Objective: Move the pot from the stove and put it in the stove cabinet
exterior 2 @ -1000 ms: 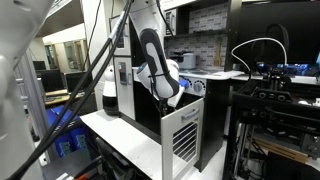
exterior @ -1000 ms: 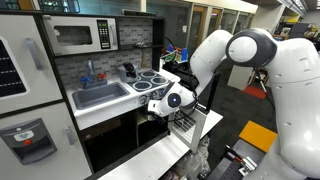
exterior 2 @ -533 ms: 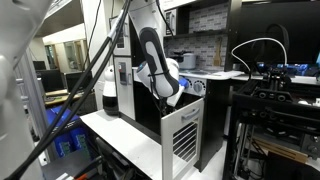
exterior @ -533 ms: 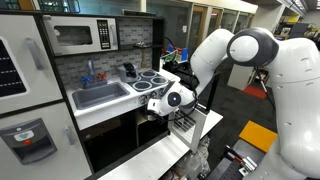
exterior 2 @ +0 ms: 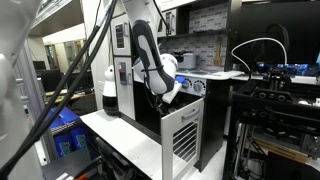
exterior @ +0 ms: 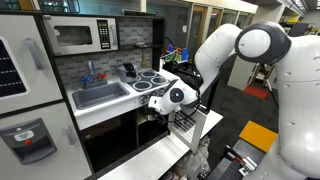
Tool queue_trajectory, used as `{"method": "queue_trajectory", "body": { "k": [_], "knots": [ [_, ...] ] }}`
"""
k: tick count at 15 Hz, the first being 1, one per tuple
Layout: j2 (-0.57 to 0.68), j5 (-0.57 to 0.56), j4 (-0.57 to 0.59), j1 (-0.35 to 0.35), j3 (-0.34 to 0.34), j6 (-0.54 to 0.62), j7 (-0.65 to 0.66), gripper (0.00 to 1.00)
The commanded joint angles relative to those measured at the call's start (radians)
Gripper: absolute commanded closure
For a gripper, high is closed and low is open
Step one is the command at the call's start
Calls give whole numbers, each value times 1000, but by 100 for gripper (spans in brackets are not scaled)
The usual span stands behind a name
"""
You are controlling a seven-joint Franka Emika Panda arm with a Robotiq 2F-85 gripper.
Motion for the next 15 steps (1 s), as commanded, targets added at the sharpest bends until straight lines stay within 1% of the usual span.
{"method": "queue_trajectory", "body": {
  "k": [1,3,10,13,15],
  "knots": [
    [-117,84,-89,6,-18,26,-94,0],
    [-143,114,-113,4,-16,34,-123,0],
    [-244,142,-183,-1,-12,42,-159,0],
    [-277,243,-232,-7,-19,70,-274,0],
    [-292,384,-281,-20,-25,116,-440,0]
  ]
}}
